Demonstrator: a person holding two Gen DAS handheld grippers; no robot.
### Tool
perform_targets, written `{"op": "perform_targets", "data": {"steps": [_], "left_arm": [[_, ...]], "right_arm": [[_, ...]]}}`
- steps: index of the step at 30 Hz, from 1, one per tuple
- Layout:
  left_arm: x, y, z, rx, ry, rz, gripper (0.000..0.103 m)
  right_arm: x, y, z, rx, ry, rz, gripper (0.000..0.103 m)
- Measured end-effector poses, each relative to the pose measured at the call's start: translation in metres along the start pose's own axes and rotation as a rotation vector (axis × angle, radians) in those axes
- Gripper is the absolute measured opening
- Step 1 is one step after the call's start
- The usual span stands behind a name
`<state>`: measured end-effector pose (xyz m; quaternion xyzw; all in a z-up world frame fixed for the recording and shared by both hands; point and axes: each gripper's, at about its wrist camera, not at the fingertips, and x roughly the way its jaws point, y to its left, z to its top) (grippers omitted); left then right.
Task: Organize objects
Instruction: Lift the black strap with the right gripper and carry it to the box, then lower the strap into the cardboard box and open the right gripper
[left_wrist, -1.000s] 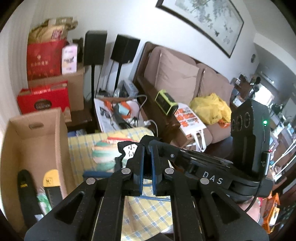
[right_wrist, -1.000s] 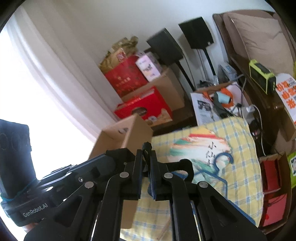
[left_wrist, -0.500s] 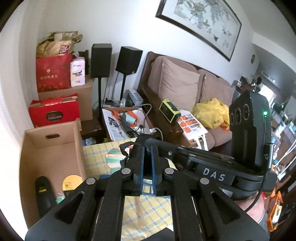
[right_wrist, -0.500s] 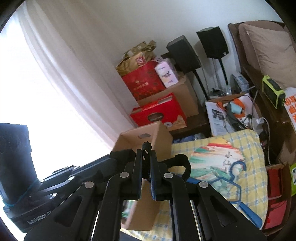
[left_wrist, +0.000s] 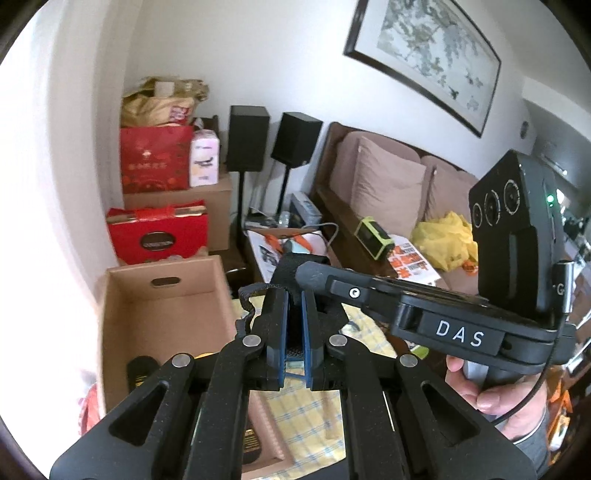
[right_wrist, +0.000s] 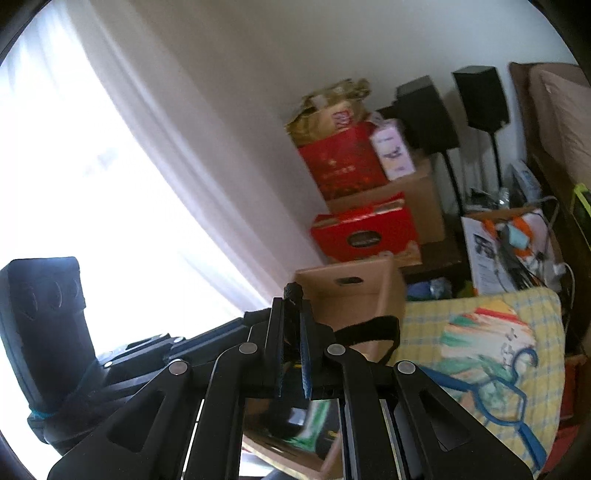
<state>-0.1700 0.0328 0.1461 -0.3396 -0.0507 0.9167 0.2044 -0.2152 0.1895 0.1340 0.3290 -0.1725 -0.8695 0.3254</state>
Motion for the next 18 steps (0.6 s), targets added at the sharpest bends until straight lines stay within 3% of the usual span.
{"op": "perform_targets", "data": {"steps": [12,18], "left_arm": [[-0.016,0.071,-0.026,-0.084,0.018,0.058,0.006],[-0.003,0.105,-0.047,-0.129,0.067,0.085,0.006]], "right_arm": [[0.071,0.042,-0.018,-0.035,0.108,0.063,0.006],[0.107,0.051,-0.038,-0.042,0.158,0.067,0.006]]}}
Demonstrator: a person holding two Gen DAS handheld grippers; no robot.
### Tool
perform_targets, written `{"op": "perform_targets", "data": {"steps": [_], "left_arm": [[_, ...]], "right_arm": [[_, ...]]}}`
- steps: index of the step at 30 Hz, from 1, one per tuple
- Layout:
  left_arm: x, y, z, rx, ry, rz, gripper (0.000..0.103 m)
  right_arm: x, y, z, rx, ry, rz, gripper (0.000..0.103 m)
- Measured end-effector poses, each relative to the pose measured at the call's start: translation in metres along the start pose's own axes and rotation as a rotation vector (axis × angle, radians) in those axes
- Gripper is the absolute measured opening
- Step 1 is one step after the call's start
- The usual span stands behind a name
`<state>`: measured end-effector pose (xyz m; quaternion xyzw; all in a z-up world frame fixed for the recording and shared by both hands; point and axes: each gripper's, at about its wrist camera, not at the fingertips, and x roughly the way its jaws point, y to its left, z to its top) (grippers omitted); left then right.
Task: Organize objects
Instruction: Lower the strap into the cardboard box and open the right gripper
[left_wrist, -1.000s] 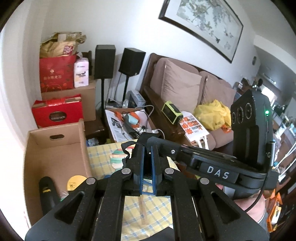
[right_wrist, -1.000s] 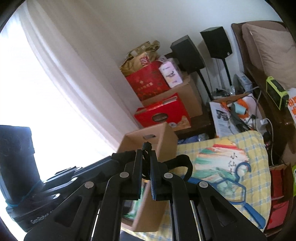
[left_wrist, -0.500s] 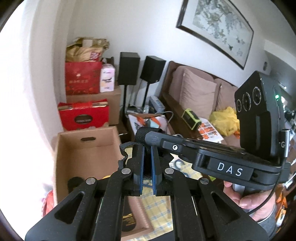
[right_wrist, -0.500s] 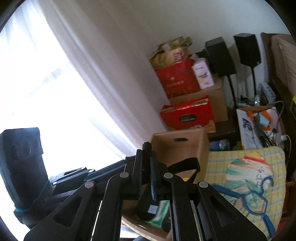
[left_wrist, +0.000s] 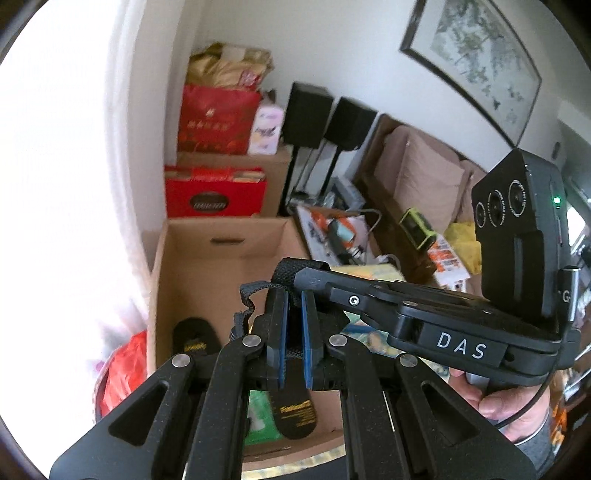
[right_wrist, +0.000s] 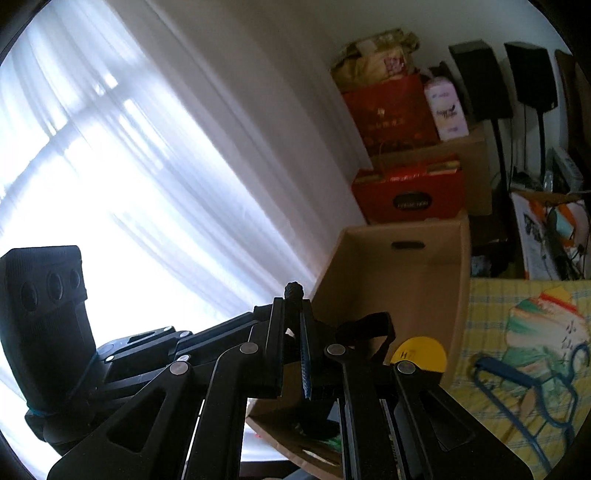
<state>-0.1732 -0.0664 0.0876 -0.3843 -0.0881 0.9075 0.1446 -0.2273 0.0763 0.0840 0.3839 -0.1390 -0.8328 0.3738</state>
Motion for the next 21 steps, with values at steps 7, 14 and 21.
{"op": "perform_targets", "data": {"steps": [7,14,21], "left_arm": [[0.033,0.035,-0.027,-0.048,0.083,0.054,0.007],[0.057,0.055,-0.053,-0.092,0.181,0.092,0.019],[0.063,0.058,-0.061,-0.101,0.192,0.113,0.032]], "right_arm": [[0.053,-0.02,-0.029,0.038,0.089,-0.019,0.006],[0.082,-0.032,-0.054,0.006,0.162,-0.11,0.012],[0.083,-0.037,-0.064,-0.045,0.18,-0.196,0.028]]}}
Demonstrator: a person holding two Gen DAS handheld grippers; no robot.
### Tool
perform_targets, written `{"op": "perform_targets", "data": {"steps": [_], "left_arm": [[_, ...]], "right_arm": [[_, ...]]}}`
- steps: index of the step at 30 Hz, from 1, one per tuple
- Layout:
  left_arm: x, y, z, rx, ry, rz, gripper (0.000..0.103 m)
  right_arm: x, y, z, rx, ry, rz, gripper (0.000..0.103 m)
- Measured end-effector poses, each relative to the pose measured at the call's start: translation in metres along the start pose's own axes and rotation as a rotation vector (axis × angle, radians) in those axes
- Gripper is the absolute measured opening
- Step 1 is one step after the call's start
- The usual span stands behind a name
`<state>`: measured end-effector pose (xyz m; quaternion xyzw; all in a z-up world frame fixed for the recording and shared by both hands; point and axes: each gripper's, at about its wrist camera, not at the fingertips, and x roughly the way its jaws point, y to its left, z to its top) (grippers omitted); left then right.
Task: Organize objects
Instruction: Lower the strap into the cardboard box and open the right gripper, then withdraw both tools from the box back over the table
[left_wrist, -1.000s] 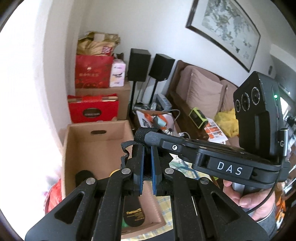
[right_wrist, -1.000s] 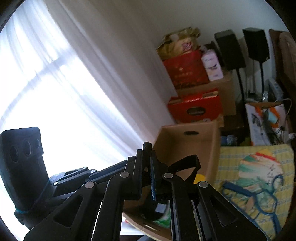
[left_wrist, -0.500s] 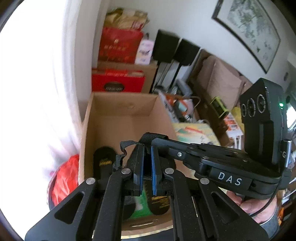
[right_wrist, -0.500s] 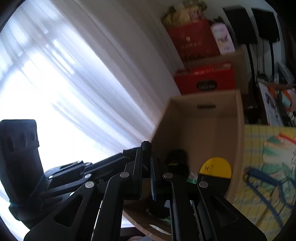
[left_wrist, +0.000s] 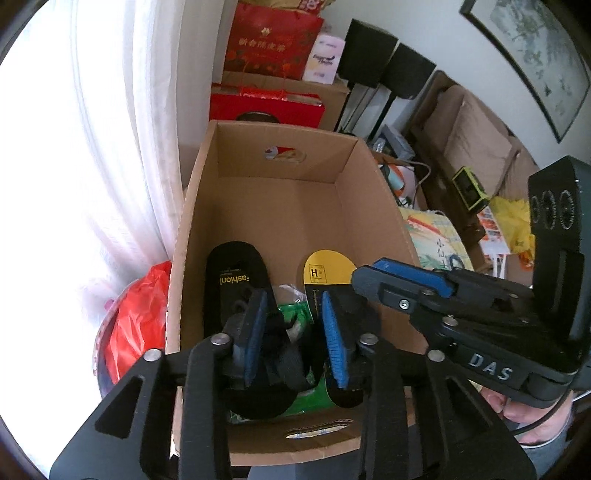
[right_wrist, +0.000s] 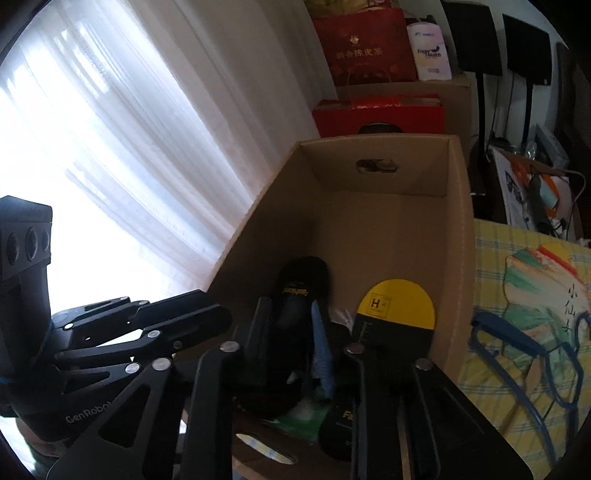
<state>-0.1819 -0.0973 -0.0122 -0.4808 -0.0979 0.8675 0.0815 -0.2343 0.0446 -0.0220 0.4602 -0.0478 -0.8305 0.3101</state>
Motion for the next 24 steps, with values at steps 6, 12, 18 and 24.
{"op": "perform_targets", "data": {"steps": [6,12,18,24], "left_arm": [[-0.003,0.002,0.002,-0.026,-0.013,-0.01,0.046],[-0.012,-0.004,0.0,-0.012,-0.039,-0.006,0.068],[-0.016,-0.016,-0.001,0.012,-0.065,0.016,0.081],[-0.018,-0.033,-0.005,0.052,-0.086,0.048,0.09]], "right_arm": [[-0.014,-0.004,0.002,-0.015,-0.031,-0.059,0.049],[-0.038,-0.007,0.001,-0.035,-0.07,-0.07,0.062],[-0.062,-0.018,-0.008,-0.048,-0.106,-0.132,0.074],[-0.08,-0.03,-0.017,-0.048,-0.13,-0.196,0.083]]}}
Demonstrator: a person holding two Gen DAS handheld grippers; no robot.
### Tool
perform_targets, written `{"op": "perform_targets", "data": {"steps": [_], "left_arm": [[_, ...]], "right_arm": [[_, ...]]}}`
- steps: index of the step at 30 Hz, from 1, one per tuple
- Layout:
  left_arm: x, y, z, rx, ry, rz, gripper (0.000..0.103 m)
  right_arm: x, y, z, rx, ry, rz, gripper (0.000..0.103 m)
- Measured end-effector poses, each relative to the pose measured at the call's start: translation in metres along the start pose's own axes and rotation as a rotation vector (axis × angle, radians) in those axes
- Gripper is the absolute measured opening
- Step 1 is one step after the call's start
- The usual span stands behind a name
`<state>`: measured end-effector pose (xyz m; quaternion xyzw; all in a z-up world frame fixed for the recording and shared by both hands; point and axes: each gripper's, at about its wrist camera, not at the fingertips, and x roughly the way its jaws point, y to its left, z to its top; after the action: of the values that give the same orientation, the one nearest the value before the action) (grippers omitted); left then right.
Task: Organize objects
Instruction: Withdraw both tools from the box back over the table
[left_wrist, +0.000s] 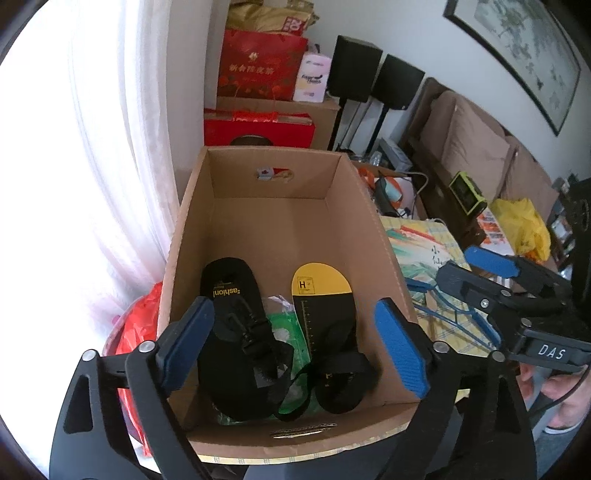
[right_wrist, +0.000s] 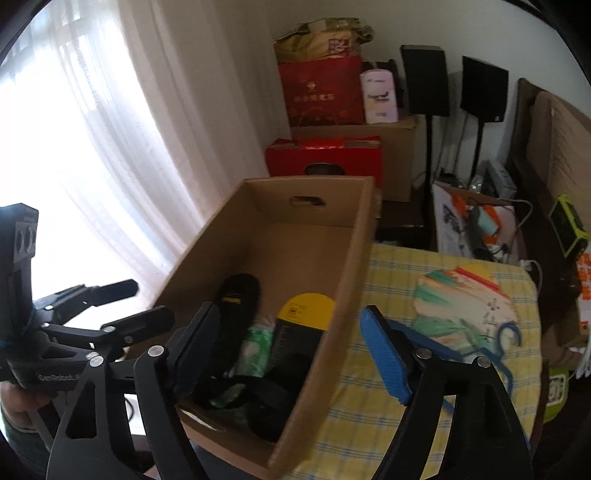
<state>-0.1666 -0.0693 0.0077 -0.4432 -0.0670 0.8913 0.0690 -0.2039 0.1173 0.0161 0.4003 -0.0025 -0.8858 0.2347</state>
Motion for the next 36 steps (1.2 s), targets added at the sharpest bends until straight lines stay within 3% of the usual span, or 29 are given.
{"op": "perform_targets", "data": {"steps": [4,9,13,21,33,36], "left_arm": [[-0.001,-0.008,-0.001,0.016,-0.008,0.007,0.095],[-0.002,-0.017,-0.001,0.02,-0.015,-0.003,0.102],[-0.003,-0.028,-0.004,0.038,-0.033,0.005,0.103],[0.0,-0.048,-0.011,0.06,-0.026,0.01,0.103],[0.014,-0.076,-0.022,0.049,0.019,-0.062,0.103],[0.013,-0.089,-0.028,0.063,0.011,-0.122,0.103]], "right_arm": [[-0.007,-0.009,-0.005,0.0,0.001,-0.047,0.086],[-0.018,-0.016,-0.014,-0.005,-0.009,-0.105,0.103],[-0.024,-0.021,-0.021,-0.008,-0.025,-0.165,0.103],[-0.033,-0.041,-0.033,0.04,-0.032,-0.19,0.103],[-0.052,-0.08,-0.055,0.085,-0.036,-0.231,0.103],[-0.059,-0.097,-0.063,0.111,-0.034,-0.252,0.103]]}}
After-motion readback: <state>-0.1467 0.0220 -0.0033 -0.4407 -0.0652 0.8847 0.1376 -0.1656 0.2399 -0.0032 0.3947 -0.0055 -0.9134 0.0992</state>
